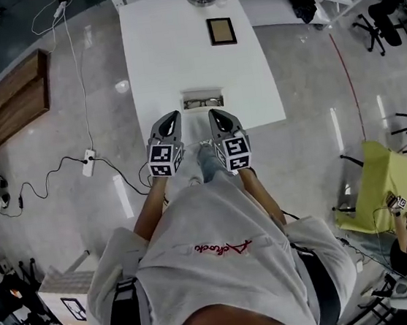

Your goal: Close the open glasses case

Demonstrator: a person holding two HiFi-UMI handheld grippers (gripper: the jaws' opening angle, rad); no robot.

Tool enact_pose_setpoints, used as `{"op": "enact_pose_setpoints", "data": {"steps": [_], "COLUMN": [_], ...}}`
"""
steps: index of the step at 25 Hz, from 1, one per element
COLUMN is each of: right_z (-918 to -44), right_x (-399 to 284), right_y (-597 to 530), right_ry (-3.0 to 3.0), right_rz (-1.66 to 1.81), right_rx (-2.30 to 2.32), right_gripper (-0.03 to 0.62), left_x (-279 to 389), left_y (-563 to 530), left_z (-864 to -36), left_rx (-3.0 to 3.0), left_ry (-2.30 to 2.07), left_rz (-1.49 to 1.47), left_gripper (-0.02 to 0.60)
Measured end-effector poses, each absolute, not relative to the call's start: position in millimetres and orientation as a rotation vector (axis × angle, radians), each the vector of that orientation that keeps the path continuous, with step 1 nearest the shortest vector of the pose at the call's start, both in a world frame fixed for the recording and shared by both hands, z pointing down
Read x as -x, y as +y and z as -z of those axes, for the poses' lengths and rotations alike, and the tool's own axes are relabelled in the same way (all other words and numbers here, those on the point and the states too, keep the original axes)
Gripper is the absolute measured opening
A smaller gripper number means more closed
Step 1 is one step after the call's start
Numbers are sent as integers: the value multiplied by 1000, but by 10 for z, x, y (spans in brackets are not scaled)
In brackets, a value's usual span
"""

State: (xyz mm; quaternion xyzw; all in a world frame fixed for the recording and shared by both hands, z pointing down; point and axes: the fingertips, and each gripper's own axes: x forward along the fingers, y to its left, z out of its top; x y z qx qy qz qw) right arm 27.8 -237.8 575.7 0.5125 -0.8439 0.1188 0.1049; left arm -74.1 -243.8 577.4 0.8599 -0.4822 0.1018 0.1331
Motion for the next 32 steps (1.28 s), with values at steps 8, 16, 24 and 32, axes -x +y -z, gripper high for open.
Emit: {"op": "enact_pose_setpoints", "data": {"steps": [8,16,24,32], "right_z": [-5834,-5877,-5955,-6225], "right_x": [-372,-407,-460,-523], "right_y": [-2798,-3129,-3168,-2842], "right_ry": [-2482,-2477,-2456,-2401], "right_rz": [-393,-403,-443,-519], "right_rx": [-1470,-1441,-1443,-1414], "right_gripper": [18,18,18,18], "left_x": [694,665,598,543], "left_y": [-2861,-3186,-3197,-2951], "left_z": [-5853,-5899,-5955,-6175], "left_rx": [-2448,-2420,-2413,-2374], "left_ry": [-1411,-1412,-1383,-1346], "left_rz": [-338,-352,-377,-405], "left_gripper": [18,18,18,18]}}
